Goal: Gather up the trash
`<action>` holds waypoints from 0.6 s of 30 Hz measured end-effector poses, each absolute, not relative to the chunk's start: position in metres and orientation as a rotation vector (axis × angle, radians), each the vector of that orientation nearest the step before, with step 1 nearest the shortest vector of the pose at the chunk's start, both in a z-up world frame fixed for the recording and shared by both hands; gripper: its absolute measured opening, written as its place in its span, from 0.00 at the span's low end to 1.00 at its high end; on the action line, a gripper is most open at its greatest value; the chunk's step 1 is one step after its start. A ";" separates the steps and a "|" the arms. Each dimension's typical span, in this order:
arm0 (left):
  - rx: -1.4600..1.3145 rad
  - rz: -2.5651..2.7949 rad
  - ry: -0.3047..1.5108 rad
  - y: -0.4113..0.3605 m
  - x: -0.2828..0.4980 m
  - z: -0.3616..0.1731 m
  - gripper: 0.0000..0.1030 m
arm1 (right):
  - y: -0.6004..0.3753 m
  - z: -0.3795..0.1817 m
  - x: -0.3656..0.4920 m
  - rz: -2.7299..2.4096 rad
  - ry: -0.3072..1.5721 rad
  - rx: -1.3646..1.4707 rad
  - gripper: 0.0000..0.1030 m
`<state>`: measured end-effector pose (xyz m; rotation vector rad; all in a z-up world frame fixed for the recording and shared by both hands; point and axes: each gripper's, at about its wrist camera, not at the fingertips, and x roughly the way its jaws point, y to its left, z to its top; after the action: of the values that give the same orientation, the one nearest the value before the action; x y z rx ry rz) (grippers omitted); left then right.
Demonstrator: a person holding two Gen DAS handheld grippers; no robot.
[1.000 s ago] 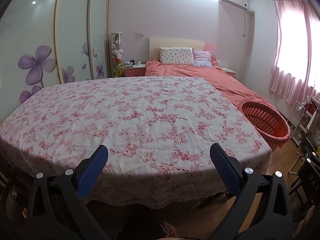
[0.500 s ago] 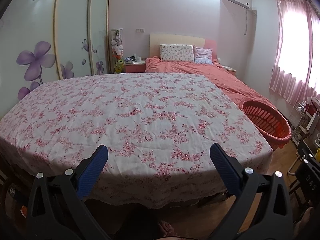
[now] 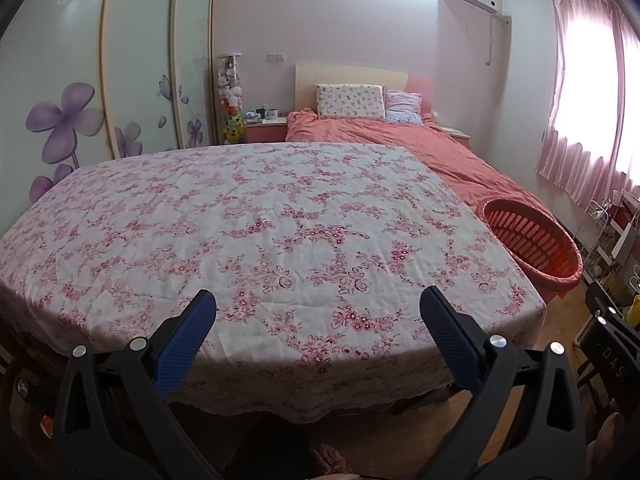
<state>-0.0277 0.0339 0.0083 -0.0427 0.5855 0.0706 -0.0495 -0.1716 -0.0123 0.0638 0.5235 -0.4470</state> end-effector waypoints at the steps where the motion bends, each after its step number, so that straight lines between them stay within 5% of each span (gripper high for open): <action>1: -0.042 0.069 0.586 0.033 -0.027 0.008 0.97 | -0.172 -0.012 -0.050 -0.447 0.524 0.065 0.96; 18: -0.048 0.044 0.573 0.029 -0.024 0.013 0.97 | -0.170 -0.014 -0.043 -0.440 0.530 0.059 0.96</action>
<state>-0.0239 0.0290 0.0132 -0.0481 0.5734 0.0440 -0.0435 -0.1697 -0.0140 0.0590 0.5302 -0.4399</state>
